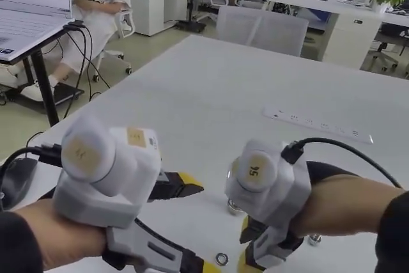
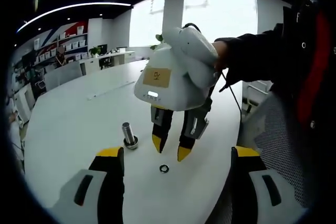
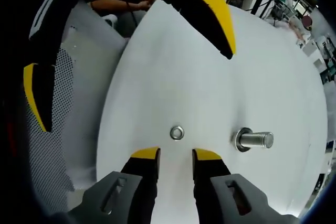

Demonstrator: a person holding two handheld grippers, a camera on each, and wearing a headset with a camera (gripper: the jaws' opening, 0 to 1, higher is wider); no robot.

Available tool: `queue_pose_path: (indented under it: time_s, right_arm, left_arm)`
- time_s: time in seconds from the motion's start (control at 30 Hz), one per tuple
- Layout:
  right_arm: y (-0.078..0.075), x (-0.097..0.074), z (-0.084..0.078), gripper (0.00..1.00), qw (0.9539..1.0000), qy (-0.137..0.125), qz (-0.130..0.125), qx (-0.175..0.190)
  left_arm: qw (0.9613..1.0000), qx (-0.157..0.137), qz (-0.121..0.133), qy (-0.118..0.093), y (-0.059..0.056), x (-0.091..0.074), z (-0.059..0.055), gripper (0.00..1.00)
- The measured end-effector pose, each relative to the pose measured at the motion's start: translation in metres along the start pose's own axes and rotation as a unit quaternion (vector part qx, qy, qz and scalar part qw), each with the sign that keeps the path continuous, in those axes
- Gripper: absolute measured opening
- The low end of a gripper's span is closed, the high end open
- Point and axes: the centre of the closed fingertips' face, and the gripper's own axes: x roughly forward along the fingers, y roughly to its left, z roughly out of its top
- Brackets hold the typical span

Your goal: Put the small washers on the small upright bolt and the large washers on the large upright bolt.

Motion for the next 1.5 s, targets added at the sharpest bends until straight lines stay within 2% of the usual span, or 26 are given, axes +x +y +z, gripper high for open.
queue_pose_path:
  time_s: [0.2,0.7,1.13,1.23,1.5]
  right_arm:
    - [0.000,0.011,0.004,0.26,0.9999,0.005,0.008,-0.005]
    - [-0.001,0.024,0.010,0.23,0.9999,0.006,0.012,-0.011]
    - [-0.001,0.025,0.009,0.19,0.9994,0.010,0.004,-0.032]
    - [0.000,0.025,0.009,0.15,0.9991,0.010,0.001,-0.042]
    - [-0.001,0.025,0.009,0.15,0.9993,0.008,0.002,-0.038]
  left_arm:
    - [1.0000,-0.003,0.000,-0.002,-0.002,-0.001,-0.001,0.83]
    - [1.0000,-0.007,0.003,-0.006,-0.001,-0.004,-0.003,0.83]
    - [0.9998,-0.010,0.010,-0.011,0.001,-0.006,-0.004,0.83]
    - [0.9998,-0.010,0.010,-0.011,0.001,-0.006,-0.004,0.83]
    - [0.9998,-0.011,0.010,-0.010,0.001,-0.006,-0.005,0.83]
